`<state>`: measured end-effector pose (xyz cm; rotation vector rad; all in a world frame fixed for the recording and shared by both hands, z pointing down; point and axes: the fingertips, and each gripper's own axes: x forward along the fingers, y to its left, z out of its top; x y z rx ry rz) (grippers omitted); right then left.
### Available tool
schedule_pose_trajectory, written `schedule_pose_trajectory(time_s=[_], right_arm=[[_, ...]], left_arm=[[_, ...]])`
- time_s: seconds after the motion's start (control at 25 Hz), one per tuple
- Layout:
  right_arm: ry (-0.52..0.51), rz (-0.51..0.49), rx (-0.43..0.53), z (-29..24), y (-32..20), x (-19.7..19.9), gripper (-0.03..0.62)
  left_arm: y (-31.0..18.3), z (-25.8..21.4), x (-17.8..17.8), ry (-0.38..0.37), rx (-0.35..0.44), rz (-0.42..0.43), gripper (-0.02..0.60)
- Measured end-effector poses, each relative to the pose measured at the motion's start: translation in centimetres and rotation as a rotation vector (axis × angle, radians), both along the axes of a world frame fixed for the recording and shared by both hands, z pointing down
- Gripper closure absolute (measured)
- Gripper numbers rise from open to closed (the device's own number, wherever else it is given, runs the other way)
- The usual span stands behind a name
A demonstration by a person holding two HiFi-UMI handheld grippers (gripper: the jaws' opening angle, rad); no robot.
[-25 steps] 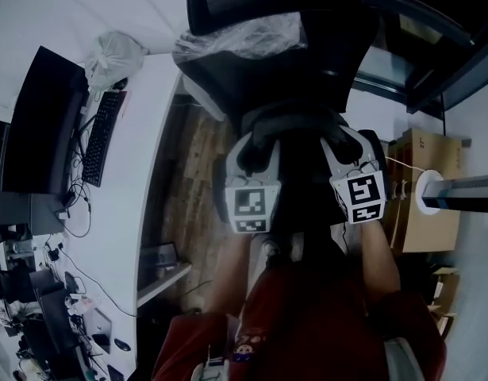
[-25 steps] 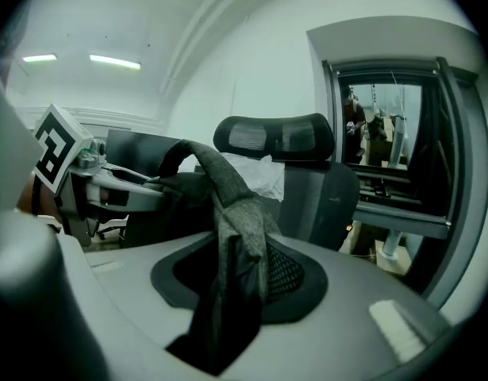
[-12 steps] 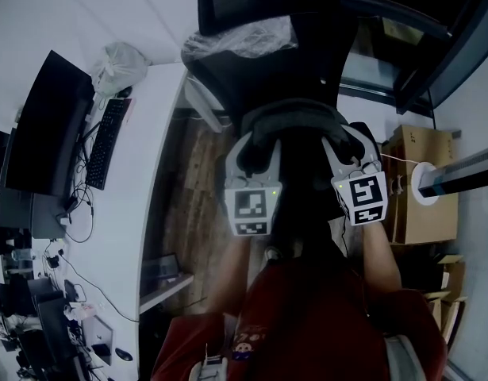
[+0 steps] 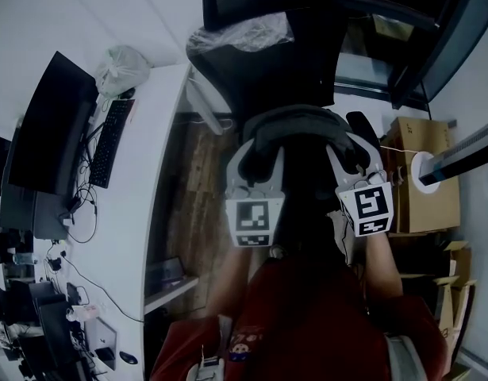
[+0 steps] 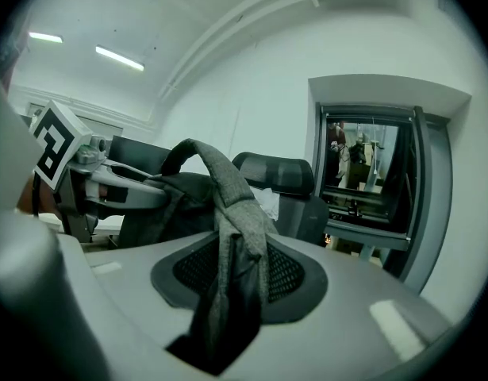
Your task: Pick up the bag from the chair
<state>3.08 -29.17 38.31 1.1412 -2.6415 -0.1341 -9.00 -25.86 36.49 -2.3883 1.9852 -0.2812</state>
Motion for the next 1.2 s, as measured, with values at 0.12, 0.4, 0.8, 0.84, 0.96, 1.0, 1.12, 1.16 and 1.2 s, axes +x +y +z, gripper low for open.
schedule_pose_trajectory(time_s=[0.12,0.4,0.8,0.84,0.96,1.0,1.12,1.16,1.2], right_arm=[[0.001,0.008,-0.014,0.5,2.1,0.2,0.458],[0.016,0.022,-0.024,1.4,6.6,0.9,0.459],[0.026,0.041,-0.069,2.7,8.7,1.7,0.457],[0.027,0.040,-0.066,2.7,8.7,1.7,0.457],[0.027,0.041,-0.068,2.8,8.8,1.9,0.457],[0.028,0.041,-0.070,2.8,8.9,1.9,0.457],[0.029,0.039,-0.068,2.7,8.7,1.8,0.457],[0.029,0.039,-0.068,2.7,8.6,1.8,0.457],[0.028,0.039,-0.069,2.7,8.5,1.7,0.457]], left_arm=[[1.9,0.4,0.2,-0.002,-0.010,0.012,0.400],[6.2,1.4,0.7,0.011,-0.035,0.035,0.400],[8.0,2.8,1.5,0.021,-0.066,0.055,0.400],[8.0,2.8,1.5,0.023,-0.067,0.055,0.400],[8.1,2.9,1.7,0.027,-0.066,0.056,0.400],[8.1,2.9,1.7,0.027,-0.066,0.056,0.400],[8.0,2.8,1.6,0.027,-0.066,0.058,0.400],[7.9,2.8,1.5,0.027,-0.066,0.059,0.400],[7.8,2.7,1.5,0.026,-0.066,0.059,0.400]])
